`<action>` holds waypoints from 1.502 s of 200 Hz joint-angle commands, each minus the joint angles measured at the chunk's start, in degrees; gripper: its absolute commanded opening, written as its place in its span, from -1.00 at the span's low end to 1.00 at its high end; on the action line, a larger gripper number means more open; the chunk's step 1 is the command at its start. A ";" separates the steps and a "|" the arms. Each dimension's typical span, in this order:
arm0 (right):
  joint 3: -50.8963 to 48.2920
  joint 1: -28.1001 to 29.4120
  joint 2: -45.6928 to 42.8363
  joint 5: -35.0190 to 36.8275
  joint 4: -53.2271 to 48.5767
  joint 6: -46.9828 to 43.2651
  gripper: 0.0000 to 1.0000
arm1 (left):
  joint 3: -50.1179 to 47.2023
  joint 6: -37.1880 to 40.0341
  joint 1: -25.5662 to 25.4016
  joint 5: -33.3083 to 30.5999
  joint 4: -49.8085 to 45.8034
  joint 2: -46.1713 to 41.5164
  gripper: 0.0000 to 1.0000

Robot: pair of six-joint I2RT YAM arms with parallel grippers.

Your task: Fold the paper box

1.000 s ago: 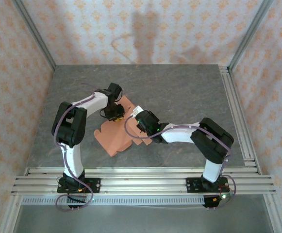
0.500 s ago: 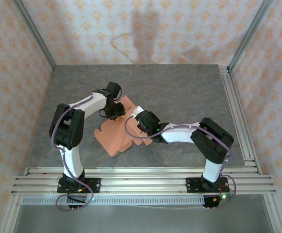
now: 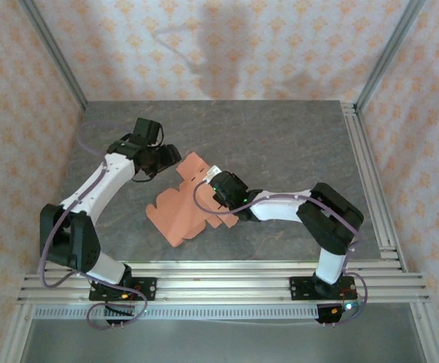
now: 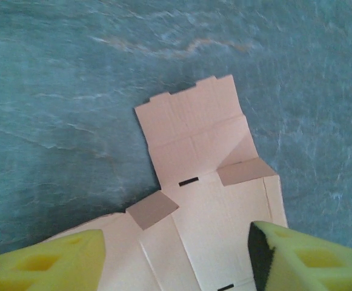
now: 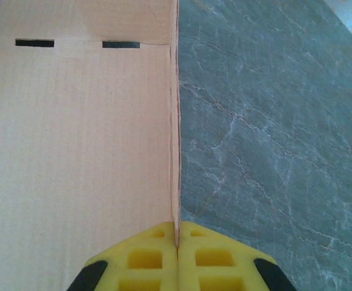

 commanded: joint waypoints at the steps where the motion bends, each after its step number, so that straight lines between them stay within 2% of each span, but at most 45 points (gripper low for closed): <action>1: 3.11 -0.76 2.19 -3.47 -5.88 0.83 -1.00 | -2.53 1.13 0.56 -3.94 -2.86 -2.62 0.48; 8: 3.81 -0.99 2.56 -4.65 -7.04 1.17 -0.98 | -3.20 1.19 0.64 -4.28 -2.99 -3.39 0.52; 12: 4.16 -1.15 2.64 -5.56 -7.75 1.33 -0.94 | -3.58 1.31 0.65 -4.47 -3.08 -3.80 0.62; 24: 4.93 -1.54 2.80 -7.44 -9.00 2.04 -0.86 | -4.42 1.57 0.73 -4.66 -3.17 -4.85 0.69; 28: 5.12 -1.65 2.59 -7.88 -9.37 2.22 -0.84 | -4.65 1.67 0.68 -4.75 -3.22 -5.06 0.77; 44: 5.38 -2.16 1.48 -10.51 -10.56 2.50 -0.73 | -5.44 2.08 0.70 -5.16 -3.18 -5.93 0.82; 57: 5.31 -2.59 0.09 -12.83 -11.46 2.88 -0.26 | -5.79 2.57 0.70 -5.23 -2.91 -6.29 0.83; 70: 5.19 -3.13 -1.26 -14.54 -12.24 3.71 -0.07 | -6.01 3.30 0.67 -4.82 -2.16 -6.29 0.83; 89: 4.83 -4.22 -3.10 -15.83 -12.62 6.02 0.08 | -5.79 4.24 0.72 -4.34 -1.32 -6.30 0.83; 116: 2.46 -6.75 -6.19 -19.73 -10.21 11.14 0.15 | -5.77 5.16 0.67 -3.34 0.13 -6.68 0.83; 159: -3.28 -14.32 -7.01 -31.66 -0.07 20.65 0.16 | -5.95 6.00 0.67 -1.91 1.23 -6.66 0.83; 177: -4.59 -15.79 -5.62 -35.16 3.22 21.37 0.13 | -6.03 6.24 0.67 -1.90 0.99 -6.82 0.83; 252: -5.26 -15.84 1.22 -39.53 7.95 20.21 -0.14 | -5.99 6.95 0.67 -1.77 0.41 -5.83 0.83; 268: -5.00 -15.88 1.83 -38.98 7.99 19.71 -0.32 | -5.82 7.03 0.74 -1.69 0.40 -5.55 0.83; 285: -4.17 -15.88 2.11 -38.13 6.32 18.32 -0.37 | -5.77 7.20 0.66 -1.71 0.12 -5.28 0.83; 300: -3.74 -15.83 2.32 -37.57 5.20 16.98 -0.57 | -5.84 7.23 0.68 -1.60 0.28 -5.03 0.83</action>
